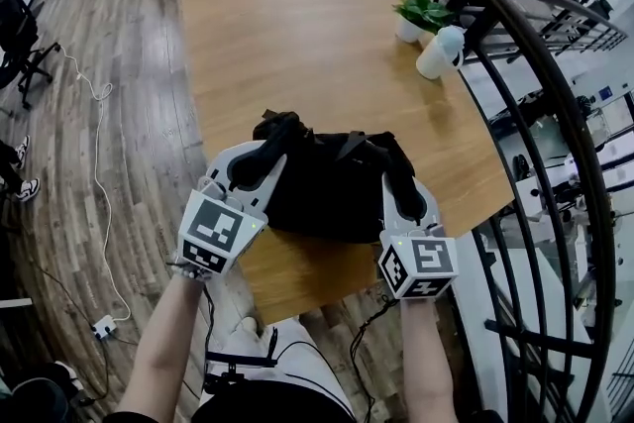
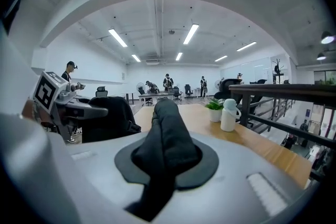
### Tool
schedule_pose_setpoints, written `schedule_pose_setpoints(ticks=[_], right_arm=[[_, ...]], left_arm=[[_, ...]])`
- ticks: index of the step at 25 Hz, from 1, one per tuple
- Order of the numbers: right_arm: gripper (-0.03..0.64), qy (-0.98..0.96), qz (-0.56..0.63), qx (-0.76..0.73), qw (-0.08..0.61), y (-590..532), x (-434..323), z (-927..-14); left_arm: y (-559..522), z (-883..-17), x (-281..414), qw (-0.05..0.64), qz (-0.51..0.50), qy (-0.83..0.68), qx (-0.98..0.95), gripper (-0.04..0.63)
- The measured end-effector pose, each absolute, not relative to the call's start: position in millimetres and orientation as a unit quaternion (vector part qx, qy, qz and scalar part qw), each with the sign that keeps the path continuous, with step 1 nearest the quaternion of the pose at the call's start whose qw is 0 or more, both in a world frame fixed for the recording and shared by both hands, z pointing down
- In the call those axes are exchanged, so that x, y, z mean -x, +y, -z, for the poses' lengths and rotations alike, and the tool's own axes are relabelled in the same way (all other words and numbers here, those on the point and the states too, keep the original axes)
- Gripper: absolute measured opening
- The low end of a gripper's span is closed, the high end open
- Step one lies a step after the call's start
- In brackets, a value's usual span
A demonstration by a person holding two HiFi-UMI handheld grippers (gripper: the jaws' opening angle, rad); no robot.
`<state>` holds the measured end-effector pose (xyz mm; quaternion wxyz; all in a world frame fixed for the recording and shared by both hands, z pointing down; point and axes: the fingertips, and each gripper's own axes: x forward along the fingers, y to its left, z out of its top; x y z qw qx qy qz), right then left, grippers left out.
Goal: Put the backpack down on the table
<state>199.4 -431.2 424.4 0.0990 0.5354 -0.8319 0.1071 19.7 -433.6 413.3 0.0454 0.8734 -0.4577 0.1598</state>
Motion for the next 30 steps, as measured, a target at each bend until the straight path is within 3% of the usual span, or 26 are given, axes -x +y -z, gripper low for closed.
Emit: schedule_pose_setpoints(ticks=[18,21,25,30], right_arm=[[0.066,-0.832,-0.140,-0.515,0.149,-426,-199,-489],[0.098,-0.836,-0.154,-0.506,0.150,-424,-196,-494],[0.187,-0.836,-0.160,-0.503,0.150,-422,-196,-496],[0.222,-0.835,-0.162,-0.507,0.138,-419,-197,-488]], left_arm=[[-438,-457,-48,0.068,-0.173,-0.453,-0.872,0.061],[-439,-460,-48,0.069,-0.170,-0.461,-0.868,0.071],[-439,-461,-54,0.076,-0.169,-0.457,-0.870,0.123],[-435,-456,-55,0.080,-0.168,-0.452,-0.873,0.161]])
